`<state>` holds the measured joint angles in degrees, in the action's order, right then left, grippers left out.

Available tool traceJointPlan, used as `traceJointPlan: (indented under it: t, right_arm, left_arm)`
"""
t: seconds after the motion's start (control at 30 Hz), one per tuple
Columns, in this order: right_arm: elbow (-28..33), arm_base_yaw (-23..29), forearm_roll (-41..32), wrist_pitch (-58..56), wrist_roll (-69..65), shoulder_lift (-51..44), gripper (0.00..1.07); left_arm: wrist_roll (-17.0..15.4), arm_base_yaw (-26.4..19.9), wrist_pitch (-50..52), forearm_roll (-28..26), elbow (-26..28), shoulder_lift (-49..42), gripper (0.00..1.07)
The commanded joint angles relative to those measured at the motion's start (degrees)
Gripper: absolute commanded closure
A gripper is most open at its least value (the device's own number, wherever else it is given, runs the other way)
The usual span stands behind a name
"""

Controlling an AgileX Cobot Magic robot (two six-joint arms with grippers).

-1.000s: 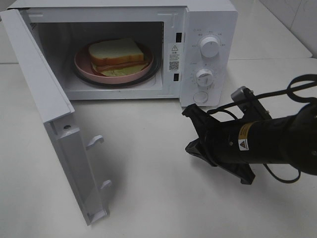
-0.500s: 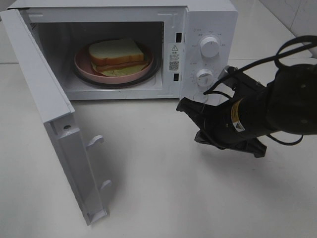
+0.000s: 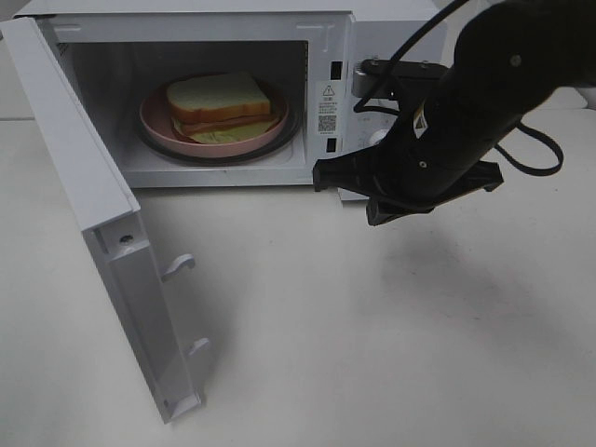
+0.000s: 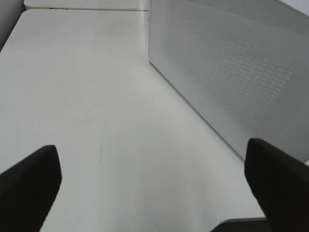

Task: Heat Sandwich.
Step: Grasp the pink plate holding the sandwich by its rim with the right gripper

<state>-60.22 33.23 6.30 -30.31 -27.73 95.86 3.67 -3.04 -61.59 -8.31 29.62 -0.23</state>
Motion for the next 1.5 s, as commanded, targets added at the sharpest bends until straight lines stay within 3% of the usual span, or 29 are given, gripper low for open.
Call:
traceJointPlan:
  t: [0.03,0.43,1.2,1.5]
  right_arm:
    - [-2.92,0.23,-1.26,-6.42,10.31,-0.52,1.07]
    - [-10.71,0.23,-2.52,-17.36,37.70,-0.52,1.07]
    - [-10.71,0.23,-2.29,-21.66,94.19,-0.52,1.07]
    - [-10.71,0.23,-1.83,-21.54,101.47,-0.52,0.99]
  left_arm:
    - [-0.29,-0.11,0.29,-0.11,-0.17,-0.52,0.09]
    - [-0.29,-0.11,0.29,-0.11,-0.17,-0.52,0.09]
    - [-0.29,-0.11,0.29,-0.11,-0.17,-0.52,0.09]
    - [-0.29,-0.11,0.29,-0.11,-0.17,-0.52,0.09]
